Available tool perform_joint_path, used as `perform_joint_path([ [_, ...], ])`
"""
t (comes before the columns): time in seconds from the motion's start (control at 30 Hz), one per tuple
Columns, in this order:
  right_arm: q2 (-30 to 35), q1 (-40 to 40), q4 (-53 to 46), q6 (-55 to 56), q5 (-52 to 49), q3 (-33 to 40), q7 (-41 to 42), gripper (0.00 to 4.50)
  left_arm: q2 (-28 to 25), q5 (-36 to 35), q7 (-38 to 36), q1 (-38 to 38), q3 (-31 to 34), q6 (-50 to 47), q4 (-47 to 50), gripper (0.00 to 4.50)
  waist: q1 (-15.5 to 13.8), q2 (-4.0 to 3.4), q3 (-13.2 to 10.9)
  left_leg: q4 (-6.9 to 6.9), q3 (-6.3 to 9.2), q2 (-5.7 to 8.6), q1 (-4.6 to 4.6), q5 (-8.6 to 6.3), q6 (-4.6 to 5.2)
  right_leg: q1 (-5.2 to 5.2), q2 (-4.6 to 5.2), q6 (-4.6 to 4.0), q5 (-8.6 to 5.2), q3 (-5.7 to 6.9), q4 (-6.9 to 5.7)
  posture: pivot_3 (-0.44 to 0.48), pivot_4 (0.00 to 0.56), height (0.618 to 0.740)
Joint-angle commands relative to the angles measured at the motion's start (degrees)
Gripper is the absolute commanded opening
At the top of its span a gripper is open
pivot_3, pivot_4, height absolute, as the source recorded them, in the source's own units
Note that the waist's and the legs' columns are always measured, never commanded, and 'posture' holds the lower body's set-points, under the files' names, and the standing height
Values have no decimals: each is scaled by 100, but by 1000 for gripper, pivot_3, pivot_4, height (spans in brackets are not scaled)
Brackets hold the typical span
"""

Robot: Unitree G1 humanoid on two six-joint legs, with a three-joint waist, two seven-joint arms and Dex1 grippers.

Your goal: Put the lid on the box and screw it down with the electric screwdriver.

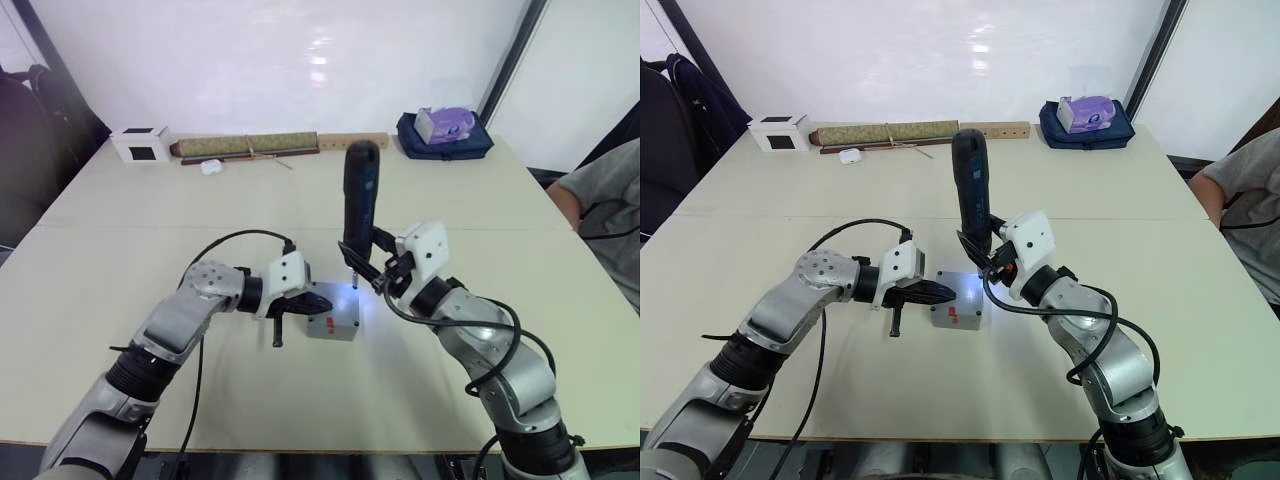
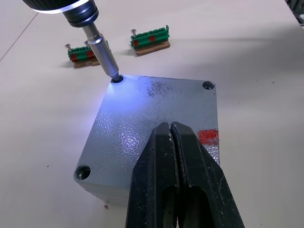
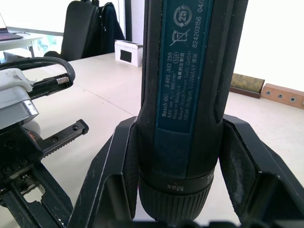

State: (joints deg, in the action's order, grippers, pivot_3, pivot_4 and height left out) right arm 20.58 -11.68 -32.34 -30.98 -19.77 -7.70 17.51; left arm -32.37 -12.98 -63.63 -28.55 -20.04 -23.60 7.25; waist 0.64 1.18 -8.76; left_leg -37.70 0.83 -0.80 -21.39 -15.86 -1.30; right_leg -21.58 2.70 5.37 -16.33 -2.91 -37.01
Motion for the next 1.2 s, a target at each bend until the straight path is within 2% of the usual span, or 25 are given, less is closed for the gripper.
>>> perform_joint_path([
  [0.03,51,255,478,-391,148,46,-76,1777,-70,123,-50,112,-133,-105,-85,0,0,0,0,1,0,0,0,0,0,0,1,0,0,0,1,0,150,740],
  [0.17,40,152,336,-214,11,199,41,1777,-35,131,-42,99,-147,-80,-120,0,0,0,0,7,1,0,0,0,0,0,4,-4,-2,0,7,0,150,740],
  [0.23,110,-288,-96,-213,-442,660,192,1777,37,61,15,107,-75,-94,-136,0,-1,-4,-5,16,1,0,-1,0,0,-1,6,-5,-3,0,16,0,150,740],
  [0.37,342,-1355,-317,-1101,-1585,1764,-62,1777,130,-78,64,95,82,-172,-128,0,-10,-35,-42,20,-8,4,-34,1,-1,-33,17,-2,2,-1,22,0,150,740],
  [0.43,644,-1967,-39,-2239,-3032,2495,-441,1777,369,-314,386,-9,365,-494,-100,0,-19,-37,-43,5,-3,13,-97,2,-2,-98,21,13,11,0,-4,0,150,740],
  [0.5,1060,-2463,254,-3134,-4099,3000,-672,1777,574,-310,768,-63,600,-467,-48,0,-3,-39,-51,-5,2,13,-121,2,-1,-116,22,30,21,5,-14,0,150,740],
  [0.6,1518,-2991,768,-3570,-4777,3555,-1274,1777,868,-341,1313,35,1002,-181,164,0,21,-42,-62,4,14,9,-152,1,1,-145,23,30,21,7,-10,0,150,740],
  [0.63,1683,-3084,964,-3746,-4837,3670,-1492,1777,899,-548,1263,45,1138,-239,240,0,24,-47,-65,2,19,5,-181,1,1,-175,20,30,22,8,-12,0,150,740],
  [0.7,2022,-3090,1368,-4138,-5027,3856,-1795,1777,663,-1270,562,-63,1219,-948,363,0,17,-48,-68,2,19,4,-205,1,1,-205,15,30,22,7,-22,0,150,740],
  [0.8,2981,-2556,1835,-5235,-5218,3809,-1474,1777,305,-1663,4,-318,1169,-1346,457,0,-32,-61,-77,4,19,7,-209,2,1,-205,5,27,20,12,-19,0,150,740],
  [0.9,3486,-2133,2289,-5999,-5316,3792,-1188,1777,54,-1713,-242,-469,1040,-1348,691,0,-6,-60,-81,1,14,12,-210,1,1,-197,10,27,20,19,-6,0,150,740],
  [1.07,3951,-1587,2441,-6151,-5035,3651,-687,1777,-208,-1405,-503,-559,740,-1029,905,0,54,-105,-112,-5,-28,13,-200,-1,5,-203,6,35,24,-12,-8,0,150,740],
  [1.13,4272,-1236,2702,-6071,-4590,3258,-415,1777,-249,-1300,-632,-721,552,-900,981,0,39,-104,-113,-5,-37,13,-200,-1,5,-203,-13,35,23,-12,-9,0,150,740],
  [1.2,4555,-1239,2957,-6084,-4285,2742,-96,1777,-259,-1012,-588,-844,314,-793,926,0,20,-101,-114,-6,-32,11,-200,-1,5,-202,-19,34,23,-5,-8,0,150,740],
])
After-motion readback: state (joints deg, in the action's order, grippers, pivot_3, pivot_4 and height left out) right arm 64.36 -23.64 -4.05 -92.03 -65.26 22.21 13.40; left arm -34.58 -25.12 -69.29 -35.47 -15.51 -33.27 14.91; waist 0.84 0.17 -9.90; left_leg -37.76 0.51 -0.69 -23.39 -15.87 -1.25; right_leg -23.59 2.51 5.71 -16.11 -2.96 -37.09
